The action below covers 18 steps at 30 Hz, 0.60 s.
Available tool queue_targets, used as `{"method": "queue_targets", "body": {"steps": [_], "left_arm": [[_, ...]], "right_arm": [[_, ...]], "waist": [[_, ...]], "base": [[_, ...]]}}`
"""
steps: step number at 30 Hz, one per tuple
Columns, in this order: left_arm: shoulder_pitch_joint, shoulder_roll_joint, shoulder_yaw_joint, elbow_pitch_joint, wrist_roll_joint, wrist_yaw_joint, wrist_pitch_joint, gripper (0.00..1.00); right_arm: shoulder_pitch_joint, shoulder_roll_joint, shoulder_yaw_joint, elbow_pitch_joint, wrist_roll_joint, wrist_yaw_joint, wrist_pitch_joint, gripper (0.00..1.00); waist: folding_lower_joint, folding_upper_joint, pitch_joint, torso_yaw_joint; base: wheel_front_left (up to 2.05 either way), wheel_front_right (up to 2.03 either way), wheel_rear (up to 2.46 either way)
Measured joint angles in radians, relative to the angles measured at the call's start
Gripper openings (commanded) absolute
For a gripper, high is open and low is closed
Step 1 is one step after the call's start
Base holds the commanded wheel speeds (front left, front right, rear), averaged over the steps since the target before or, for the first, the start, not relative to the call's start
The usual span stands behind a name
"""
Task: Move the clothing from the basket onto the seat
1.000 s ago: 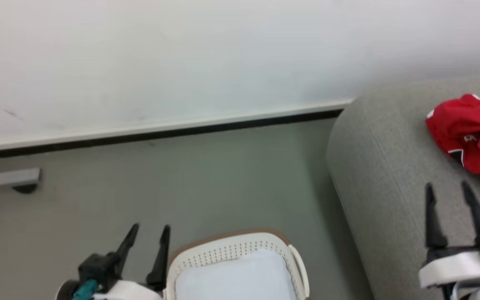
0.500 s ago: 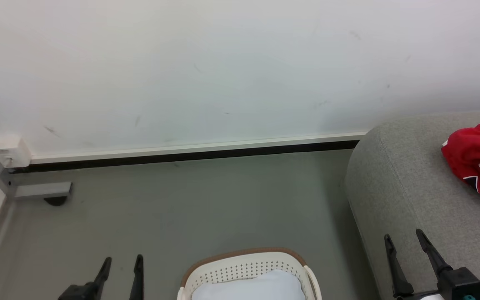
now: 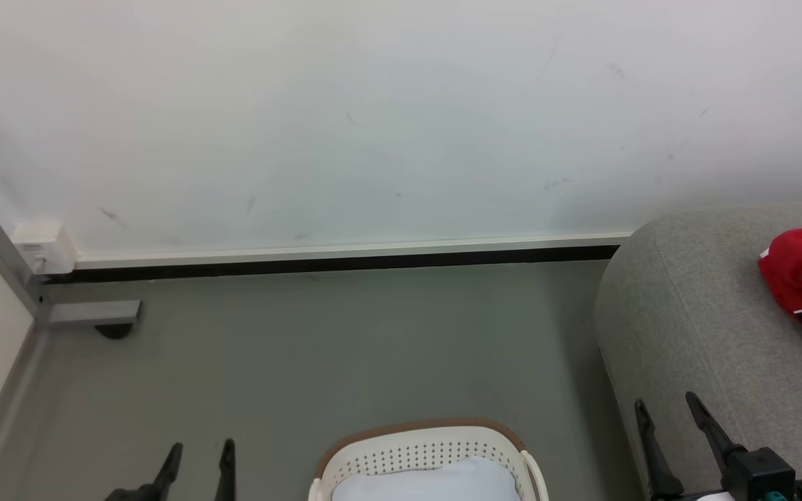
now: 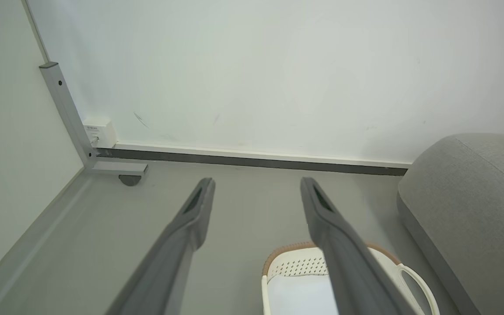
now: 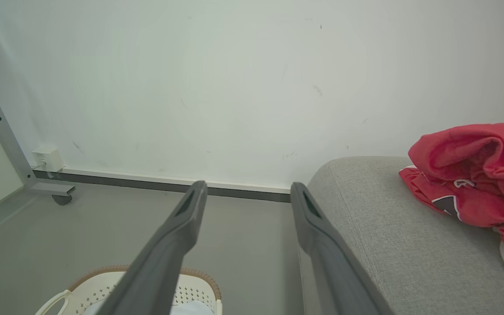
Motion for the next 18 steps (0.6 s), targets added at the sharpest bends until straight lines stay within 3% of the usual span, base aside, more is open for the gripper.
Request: {"method": "queue_targets", "body": {"steps": [15, 16, 18], "left_arm": [[-0.001, -0.036, 0.064, 0.014, 0.052, -0.047, 0.0, 1.0], [0.0, -0.037, 0.064, 0.023, 0.051, -0.048, 0.0, 0.0], [0.005, -0.043, 0.062, 0.04, 0.051, -0.048, 0.001, 0.0]], "right_arm": [[-0.007, 0.0, 0.008, 0.026, 0.009, 0.0, 0.0, 1.0], [-0.002, 0.001, 0.008, 0.031, 0.008, 0.0, 0.001, 0.0], [0.013, 0.004, 0.008, 0.047, 0.008, 0.0, 0.002, 0.0]], "waist": [[0.0001, 0.0001, 0.011, 0.006], [0.0001, 0.0, 0.011, 0.006], [0.0, 0.0, 0.011, 0.006]], "base": [[0.0, 0.0, 0.0], [0.0, 0.0, 0.0], [0.0, 0.0, 0.0]]}}
